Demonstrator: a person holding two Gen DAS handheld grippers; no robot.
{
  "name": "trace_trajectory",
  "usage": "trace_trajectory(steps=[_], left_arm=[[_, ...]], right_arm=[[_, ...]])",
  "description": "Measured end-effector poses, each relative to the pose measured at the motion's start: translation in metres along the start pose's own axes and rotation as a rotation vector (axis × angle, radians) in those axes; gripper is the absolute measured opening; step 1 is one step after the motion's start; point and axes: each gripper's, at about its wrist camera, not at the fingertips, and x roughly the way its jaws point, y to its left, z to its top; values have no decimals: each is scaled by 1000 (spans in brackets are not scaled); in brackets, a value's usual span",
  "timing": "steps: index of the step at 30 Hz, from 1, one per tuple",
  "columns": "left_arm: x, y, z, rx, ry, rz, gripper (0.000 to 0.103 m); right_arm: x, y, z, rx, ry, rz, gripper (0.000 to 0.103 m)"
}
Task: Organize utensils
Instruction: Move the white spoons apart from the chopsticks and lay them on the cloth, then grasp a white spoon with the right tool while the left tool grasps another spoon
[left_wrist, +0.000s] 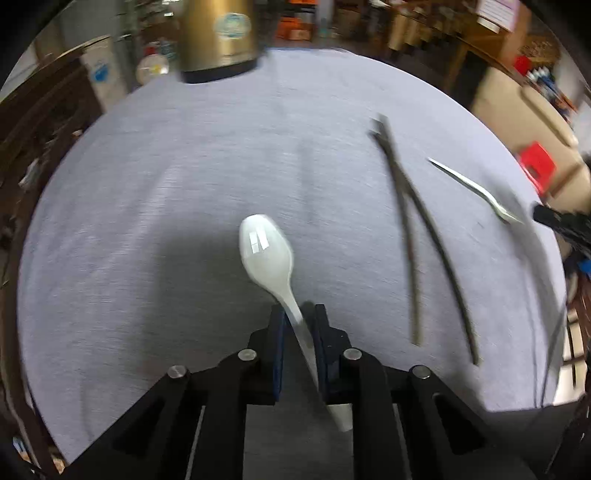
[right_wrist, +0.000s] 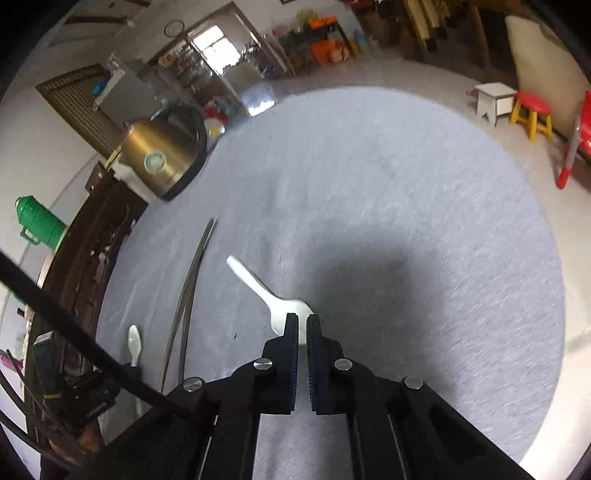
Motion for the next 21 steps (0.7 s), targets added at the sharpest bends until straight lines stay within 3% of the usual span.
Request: trace_trajectory(steps=[6,11,13,15,17,20,21], left_arm=[[-11,31,1,-94,-26,-40,12],[-21,45,-10,-108,-31,-5,17],[-27,37,-17,-47,-43,22,30],[-26,27,-19,3,-34,40,42],[-23,21,-17,9,-18,9,43],[-17,15,-13,-6,0,-18,44],[-11,13,-11,-15,13,-29,44]], right_arm=[[-1,-10,-3,32,0,14,5],[3,-26,-11,127,55,75,8],[2,-31,-14,182,68,149,32],[5,-32,-16,214,81,181,49],[10,-31,-16,229,92,201,48],[20,-26,-11,248,106,151,48],[24,-26,-9,265,99,143,43]])
